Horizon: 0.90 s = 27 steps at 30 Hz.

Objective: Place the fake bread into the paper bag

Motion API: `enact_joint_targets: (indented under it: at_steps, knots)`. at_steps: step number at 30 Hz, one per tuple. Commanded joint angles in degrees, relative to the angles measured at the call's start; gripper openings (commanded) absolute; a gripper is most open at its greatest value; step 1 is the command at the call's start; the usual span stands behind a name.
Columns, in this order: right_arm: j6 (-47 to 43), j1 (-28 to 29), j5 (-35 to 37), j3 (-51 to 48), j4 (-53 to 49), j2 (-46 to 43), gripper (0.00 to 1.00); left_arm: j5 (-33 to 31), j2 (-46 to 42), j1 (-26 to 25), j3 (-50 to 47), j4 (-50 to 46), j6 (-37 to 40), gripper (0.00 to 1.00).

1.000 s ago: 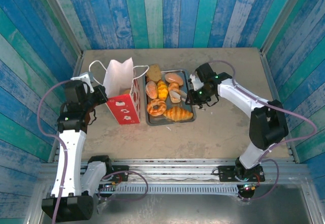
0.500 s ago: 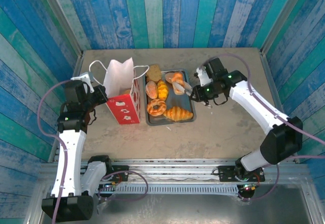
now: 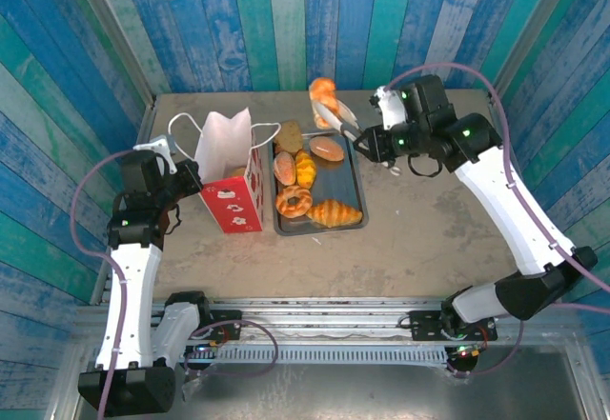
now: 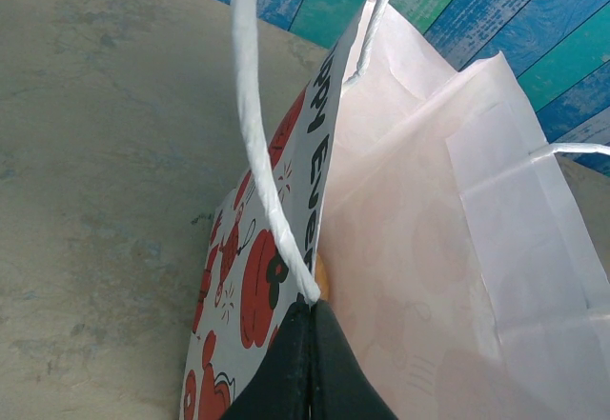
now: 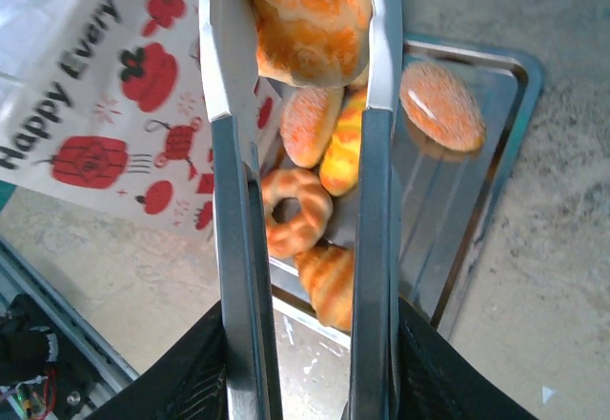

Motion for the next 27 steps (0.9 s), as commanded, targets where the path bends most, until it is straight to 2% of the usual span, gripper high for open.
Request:
enact_joint_targets:
  at_steps: [1,15,27]
  knots:
    - [-1.5,2.3,1.3,6.7,-0.8,2.3,0.41,0.5,-1.1,0.1,1.5,1.8,-0.3,0.0]
    - [-3.0,16.2,0.5,29.8,-1.4,18.3,0.42,0.5,-1.6,0.1,1.6,1.2,-0.4,0.0]
    - [-3.5,21.0,0.0,31.6,-3.0,24.1,0.42,0.6,-1.7,0.2,1.3,1.2,-0.5,0.0]
